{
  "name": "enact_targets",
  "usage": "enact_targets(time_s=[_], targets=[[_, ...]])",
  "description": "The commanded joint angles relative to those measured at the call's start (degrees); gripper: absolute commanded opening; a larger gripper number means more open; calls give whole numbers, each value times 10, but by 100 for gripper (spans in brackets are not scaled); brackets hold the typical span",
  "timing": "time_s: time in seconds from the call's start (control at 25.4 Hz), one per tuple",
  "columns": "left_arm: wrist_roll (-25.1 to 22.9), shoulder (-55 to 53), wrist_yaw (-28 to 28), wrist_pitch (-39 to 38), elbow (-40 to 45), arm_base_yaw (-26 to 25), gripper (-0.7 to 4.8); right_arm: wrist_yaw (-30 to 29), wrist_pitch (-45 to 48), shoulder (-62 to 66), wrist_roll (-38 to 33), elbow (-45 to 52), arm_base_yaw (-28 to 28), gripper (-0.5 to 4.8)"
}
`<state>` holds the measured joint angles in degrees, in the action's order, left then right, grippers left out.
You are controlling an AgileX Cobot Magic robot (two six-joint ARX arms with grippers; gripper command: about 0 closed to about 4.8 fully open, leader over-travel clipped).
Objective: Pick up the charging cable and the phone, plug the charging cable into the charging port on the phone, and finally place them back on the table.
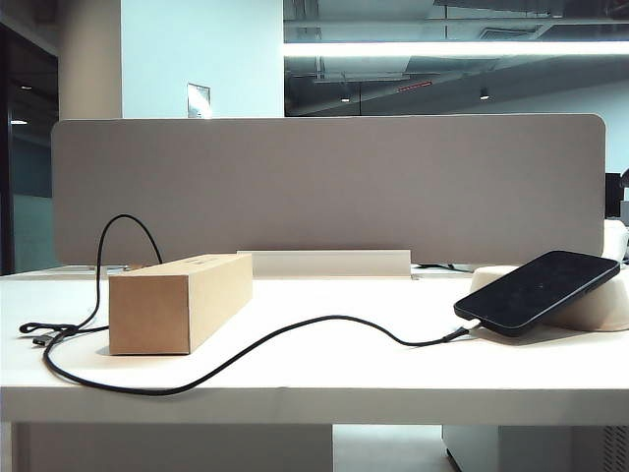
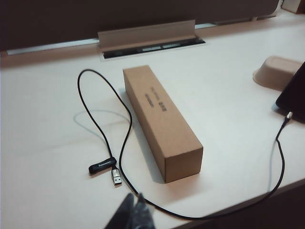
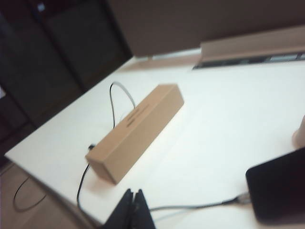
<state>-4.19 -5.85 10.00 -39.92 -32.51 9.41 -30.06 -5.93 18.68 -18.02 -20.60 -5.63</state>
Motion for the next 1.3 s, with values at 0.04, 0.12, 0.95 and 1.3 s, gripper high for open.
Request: enact_targets(time_s=[0.04, 0.12, 0.95, 1.3], targets=[[2, 1, -12, 14, 1, 1, -6, 22, 49, 0, -13, 12, 0, -4], [2, 0, -12, 18, 1, 1, -6, 32, 48, 0, -13, 16, 0, -4], [30, 0, -85, 271, 179, 1, -6, 110, 90, 2, 9, 41, 0, -4], [52, 0, -83, 271, 179, 1, -6, 110, 90, 1, 9, 41, 0, -1]])
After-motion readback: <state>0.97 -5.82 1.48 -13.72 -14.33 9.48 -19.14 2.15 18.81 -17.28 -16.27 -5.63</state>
